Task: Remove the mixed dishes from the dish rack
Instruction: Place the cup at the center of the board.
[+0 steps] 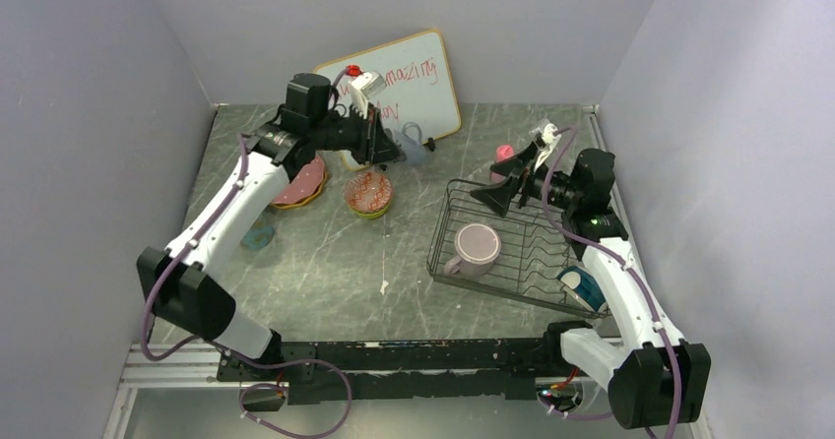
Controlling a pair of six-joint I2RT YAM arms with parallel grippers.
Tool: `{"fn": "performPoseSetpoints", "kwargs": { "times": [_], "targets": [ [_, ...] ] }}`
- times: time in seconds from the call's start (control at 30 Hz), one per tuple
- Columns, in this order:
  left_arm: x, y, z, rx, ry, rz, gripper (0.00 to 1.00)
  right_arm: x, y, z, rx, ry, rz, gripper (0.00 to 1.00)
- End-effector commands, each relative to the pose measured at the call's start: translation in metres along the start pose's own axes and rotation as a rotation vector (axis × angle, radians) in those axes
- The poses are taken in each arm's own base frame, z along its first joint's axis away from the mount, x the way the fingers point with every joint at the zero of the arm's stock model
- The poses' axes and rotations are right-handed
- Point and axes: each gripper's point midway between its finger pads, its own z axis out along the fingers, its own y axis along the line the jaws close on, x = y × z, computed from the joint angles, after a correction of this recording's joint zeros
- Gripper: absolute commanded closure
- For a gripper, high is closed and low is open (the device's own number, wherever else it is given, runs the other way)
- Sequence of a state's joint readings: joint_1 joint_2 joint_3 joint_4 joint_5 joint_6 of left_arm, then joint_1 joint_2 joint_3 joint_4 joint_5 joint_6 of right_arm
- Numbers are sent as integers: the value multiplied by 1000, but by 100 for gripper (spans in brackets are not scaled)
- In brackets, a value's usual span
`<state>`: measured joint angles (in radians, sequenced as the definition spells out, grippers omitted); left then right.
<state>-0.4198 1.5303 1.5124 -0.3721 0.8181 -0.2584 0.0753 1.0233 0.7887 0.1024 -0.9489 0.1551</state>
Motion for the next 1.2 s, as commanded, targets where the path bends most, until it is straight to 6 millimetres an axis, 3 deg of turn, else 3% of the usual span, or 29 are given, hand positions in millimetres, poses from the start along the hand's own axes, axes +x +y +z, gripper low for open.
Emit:
{"fn": "performPoseSetpoints", "kwargs": {
  "times": [0.0,0.37,0.67,0.87,1.17],
  "targets": [
    [30,18,-49,-239,185,236,97,-5,3,-5,-12,15,-155,1],
    [126,84,-119,-562,658,318,98,6,-4,-12,30,78,-212,1],
    [187,130,-142,-699,884,317,97,9,-7,-13,46,90,-222,1],
    [208,151,-146,-742,919,294,97,11,-10,-13,54,94,-227,1],
    [218,173,-156,-765,855,194,97,14,-11,-13,55,98,-227,1]
  ]
}}
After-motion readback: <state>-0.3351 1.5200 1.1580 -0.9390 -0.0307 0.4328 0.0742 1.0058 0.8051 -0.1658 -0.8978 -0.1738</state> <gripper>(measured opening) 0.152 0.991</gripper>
